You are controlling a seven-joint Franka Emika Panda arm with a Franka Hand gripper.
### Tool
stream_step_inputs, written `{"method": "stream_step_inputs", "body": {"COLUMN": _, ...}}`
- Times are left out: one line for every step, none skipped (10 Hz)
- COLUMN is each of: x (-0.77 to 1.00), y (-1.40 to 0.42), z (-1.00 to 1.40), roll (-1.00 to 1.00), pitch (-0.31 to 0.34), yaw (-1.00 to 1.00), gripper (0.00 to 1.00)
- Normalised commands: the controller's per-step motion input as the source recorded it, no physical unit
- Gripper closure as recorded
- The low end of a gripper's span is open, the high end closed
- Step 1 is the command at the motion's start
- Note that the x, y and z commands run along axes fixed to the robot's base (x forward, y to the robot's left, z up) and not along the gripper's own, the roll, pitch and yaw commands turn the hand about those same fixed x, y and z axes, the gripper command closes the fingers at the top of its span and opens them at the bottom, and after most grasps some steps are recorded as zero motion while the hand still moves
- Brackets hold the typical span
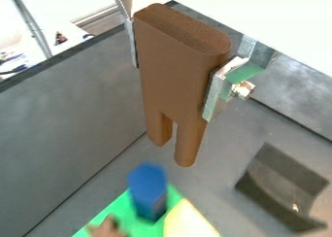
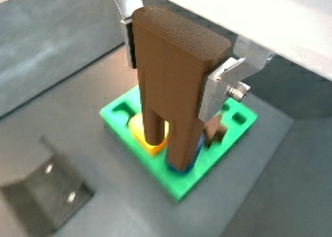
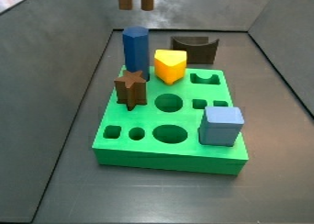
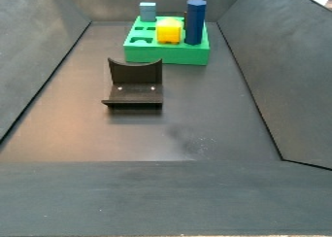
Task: Pick up the square-circle object. Move up. Rotate the square-circle object. Move to above the board. Insert the square-circle object.
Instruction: Move to above the board, then insert the square-circle object.
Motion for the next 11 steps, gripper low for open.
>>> {"method": "stream_step_inputs", "body": {"x": 0.34, "y": -1.00, "z": 0.34, "roll": 0.01, "pitch": 0.123, "yaw": 0.01, "gripper": 1.00}}
{"method": "stream_step_inputs", "body": {"x": 0.36, "y": -1.00, "z": 0.35, "roll": 0.02, "pitch": 0.126, "yaw": 0.01, "gripper": 1.00}}
{"method": "stream_step_inputs", "body": {"x": 0.33, "y": -0.82, "z": 0.29, "roll": 0.02, "pitch": 0.131, "yaw": 0.01, "gripper": 1.00}}
{"method": "stream_step_inputs", "body": {"x": 0.25, "y": -0.55, "z": 0.19, "roll": 0.04, "pitch": 0.128, "yaw": 0.01, "gripper": 1.00}}
{"method": "stream_step_inputs", "body": {"x": 0.16, "y": -0.28, "z": 0.10, "roll": 0.05, "pitch": 0.110, "yaw": 0.01, "gripper": 1.00}}
{"method": "stream_step_inputs", "body": {"x": 0.11, "y": -0.18, "z": 0.07, "roll": 0.06, "pitch": 0.090, "yaw": 0.01, "gripper": 1.00}}
{"method": "stream_step_inputs", "body": {"x": -0.25, "y": -0.62, "z": -1.00, "roll": 0.04, "pitch": 0.027, "yaw": 0.19, "gripper": 1.00}}
{"method": "stream_step_inputs", "body": {"x": -0.22, "y": -0.68, "z": -1.00, "roll": 0.07, "pitch": 0.000, "yaw": 0.21, "gripper": 1.00}}
{"method": "stream_step_inputs", "body": {"x": -0.16, "y": -0.73, "z": -1.00, "roll": 0.06, "pitch": -0.019, "yaw": 0.21, "gripper": 1.00}}
{"method": "stream_step_inputs", "body": {"x": -0.01, "y": -0.73, "z": -1.00, "roll": 0.07, "pitch": -0.057, "yaw": 0.18, "gripper": 1.00}}
{"method": "stream_step_inputs", "body": {"x": 0.00, "y": -0.65, "z": -1.00, "roll": 0.04, "pitch": -0.049, "yaw": 0.13, "gripper": 1.00}}
